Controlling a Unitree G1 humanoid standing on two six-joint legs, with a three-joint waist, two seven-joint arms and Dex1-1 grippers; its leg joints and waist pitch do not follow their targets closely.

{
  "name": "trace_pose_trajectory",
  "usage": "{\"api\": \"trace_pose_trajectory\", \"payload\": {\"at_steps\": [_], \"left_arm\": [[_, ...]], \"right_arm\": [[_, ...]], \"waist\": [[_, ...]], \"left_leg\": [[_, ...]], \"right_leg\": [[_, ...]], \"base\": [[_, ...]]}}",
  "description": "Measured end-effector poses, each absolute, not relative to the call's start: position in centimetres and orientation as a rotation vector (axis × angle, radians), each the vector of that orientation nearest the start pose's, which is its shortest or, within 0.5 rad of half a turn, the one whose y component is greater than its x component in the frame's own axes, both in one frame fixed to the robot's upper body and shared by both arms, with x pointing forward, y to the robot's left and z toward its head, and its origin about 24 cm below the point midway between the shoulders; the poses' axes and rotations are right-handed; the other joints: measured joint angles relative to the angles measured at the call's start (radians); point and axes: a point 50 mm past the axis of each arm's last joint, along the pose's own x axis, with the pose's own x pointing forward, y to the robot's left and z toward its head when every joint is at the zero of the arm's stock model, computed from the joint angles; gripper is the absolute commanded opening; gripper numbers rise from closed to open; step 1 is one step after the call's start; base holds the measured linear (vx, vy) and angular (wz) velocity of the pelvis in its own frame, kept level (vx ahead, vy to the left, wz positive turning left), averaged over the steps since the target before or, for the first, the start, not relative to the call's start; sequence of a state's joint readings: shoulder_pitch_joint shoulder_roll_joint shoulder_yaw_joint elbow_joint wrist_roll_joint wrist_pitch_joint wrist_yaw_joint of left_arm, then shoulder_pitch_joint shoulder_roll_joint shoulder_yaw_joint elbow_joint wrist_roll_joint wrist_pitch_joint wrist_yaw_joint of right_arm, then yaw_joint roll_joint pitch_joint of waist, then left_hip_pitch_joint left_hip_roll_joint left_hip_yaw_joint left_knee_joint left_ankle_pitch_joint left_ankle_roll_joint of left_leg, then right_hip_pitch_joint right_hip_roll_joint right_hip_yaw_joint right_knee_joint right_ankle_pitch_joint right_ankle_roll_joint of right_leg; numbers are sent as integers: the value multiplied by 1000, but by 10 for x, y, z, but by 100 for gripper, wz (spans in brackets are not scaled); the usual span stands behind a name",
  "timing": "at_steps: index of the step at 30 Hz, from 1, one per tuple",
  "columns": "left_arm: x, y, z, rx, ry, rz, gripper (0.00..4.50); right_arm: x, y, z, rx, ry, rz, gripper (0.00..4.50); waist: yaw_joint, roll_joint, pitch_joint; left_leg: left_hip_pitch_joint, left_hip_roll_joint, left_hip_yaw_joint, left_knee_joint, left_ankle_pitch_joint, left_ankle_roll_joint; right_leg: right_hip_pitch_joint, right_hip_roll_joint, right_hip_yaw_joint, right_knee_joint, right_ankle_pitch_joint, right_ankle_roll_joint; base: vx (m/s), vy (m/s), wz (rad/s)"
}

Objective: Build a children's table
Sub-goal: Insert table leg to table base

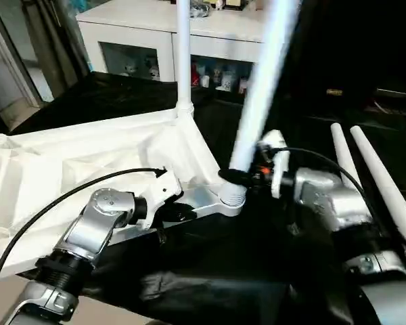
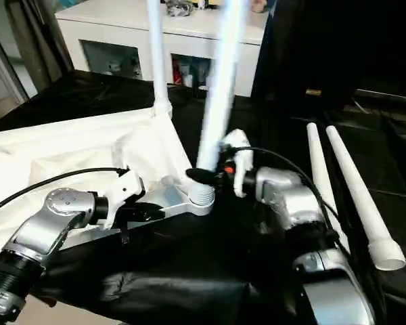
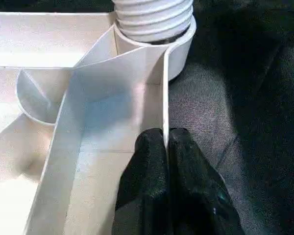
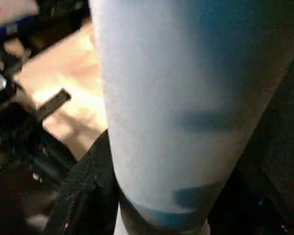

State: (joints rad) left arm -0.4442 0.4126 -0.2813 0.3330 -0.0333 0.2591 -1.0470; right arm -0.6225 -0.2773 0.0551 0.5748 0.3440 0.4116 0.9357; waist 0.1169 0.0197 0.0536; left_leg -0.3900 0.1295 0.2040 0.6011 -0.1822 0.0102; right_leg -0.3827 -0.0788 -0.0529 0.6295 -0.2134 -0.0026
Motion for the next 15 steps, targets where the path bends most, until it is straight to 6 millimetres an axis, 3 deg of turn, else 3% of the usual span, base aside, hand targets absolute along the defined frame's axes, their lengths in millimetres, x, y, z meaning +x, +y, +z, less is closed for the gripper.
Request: {"api": "trace_pose_trajectory", "payload": {"at_steps": [4,9,15], "left_arm": [[299,139,48,357,446,-1176,0],[301,137,48,354,440,-1186,0],[302,134,48,353,436,-1199,0]], "right_arm": [[334,-141,66,284,309,934,189],[322,-145,62,265,238,895,189],[309,-140,64,117,154,876,189]], "waist": [[2,8,1],[10,17,1],[24,20,1]], "left_leg": [[0,0,0,0,0,0],[-1,0,0,0,0,0],[-1,0,0,-2,0,0]], "right_leg": [[1,0,0,-2,0,0],[1,0,0,-3,0,0],[0,0,0,-3,-1,1]], "base": [[0,0,0],[0,0,0],[0,0,0]]}}
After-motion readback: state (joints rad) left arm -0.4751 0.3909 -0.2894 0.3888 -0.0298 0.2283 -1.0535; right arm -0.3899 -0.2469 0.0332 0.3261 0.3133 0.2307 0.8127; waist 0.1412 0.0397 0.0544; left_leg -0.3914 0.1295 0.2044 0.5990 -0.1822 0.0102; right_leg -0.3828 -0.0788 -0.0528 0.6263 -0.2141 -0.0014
